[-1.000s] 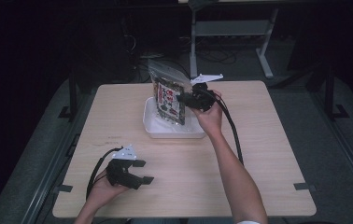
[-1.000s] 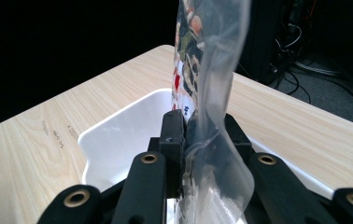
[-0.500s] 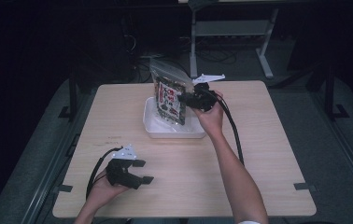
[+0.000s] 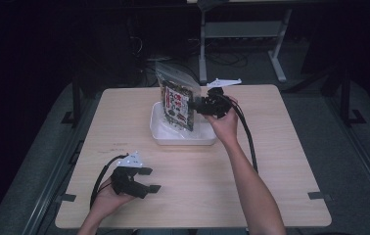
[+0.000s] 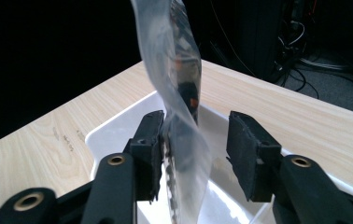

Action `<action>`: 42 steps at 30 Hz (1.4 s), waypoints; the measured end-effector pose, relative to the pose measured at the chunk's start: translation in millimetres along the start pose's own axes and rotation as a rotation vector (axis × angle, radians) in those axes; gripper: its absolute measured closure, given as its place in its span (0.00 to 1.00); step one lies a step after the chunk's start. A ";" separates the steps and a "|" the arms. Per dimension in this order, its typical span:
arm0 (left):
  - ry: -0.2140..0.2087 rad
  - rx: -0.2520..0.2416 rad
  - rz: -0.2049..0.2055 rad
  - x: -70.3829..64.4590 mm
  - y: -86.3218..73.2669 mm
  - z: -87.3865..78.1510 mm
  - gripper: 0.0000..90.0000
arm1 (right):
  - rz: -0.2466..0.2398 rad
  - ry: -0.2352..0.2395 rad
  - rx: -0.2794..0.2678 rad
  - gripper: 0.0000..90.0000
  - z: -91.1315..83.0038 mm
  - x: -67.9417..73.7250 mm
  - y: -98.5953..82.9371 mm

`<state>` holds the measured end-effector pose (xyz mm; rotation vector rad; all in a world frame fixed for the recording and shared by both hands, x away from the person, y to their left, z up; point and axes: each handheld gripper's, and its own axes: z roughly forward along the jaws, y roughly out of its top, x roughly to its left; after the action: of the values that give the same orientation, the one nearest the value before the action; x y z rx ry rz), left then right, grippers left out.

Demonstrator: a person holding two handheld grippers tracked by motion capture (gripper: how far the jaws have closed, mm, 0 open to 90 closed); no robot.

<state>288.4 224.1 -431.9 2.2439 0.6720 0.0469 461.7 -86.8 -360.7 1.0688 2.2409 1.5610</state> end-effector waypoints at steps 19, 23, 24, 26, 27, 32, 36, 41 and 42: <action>0.000 0.009 0.004 -1.7 0.8 1.7 0.27 | 0.027 0.068 0.025 0.46 -26.9 0.2 -12.7; 0.001 0.012 0.008 -2.1 1.0 2.6 0.27 | 0.033 0.074 0.031 0.45 -32.9 0.2 -16.6; 0.001 0.013 0.009 -2.2 1.1 2.8 0.27 | 0.038 0.078 0.034 0.45 -35.3 0.0 -17.9; 0.001 0.014 0.010 -2.5 1.2 3.0 0.27 | 0.036 0.081 0.037 0.44 -39.6 -0.5 -20.1; 0.000 0.014 0.010 -2.7 1.3 3.2 0.27 | 0.034 0.079 0.038 0.44 -42.5 -0.3 -21.3; 0.000 0.020 0.015 -3.5 1.9 4.2 0.27 | 0.033 0.083 0.044 0.43 -60.8 1.8 -30.7; -0.001 0.022 0.014 -3.8 2.1 5.1 0.27 | 0.041 0.088 0.043 0.42 -70.1 1.9 -36.3; -0.003 0.028 0.019 -4.5 2.7 6.1 0.27 | 0.041 0.084 0.054 0.42 -82.9 2.4 -47.1; -0.003 0.027 0.019 -4.5 2.7 6.0 0.27 | 0.047 0.082 0.058 0.41 -88.1 2.4 -52.2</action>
<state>287.2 216.4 -433.5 2.2759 0.6539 0.0440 389.2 -158.6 -369.3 1.0993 2.3443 1.5961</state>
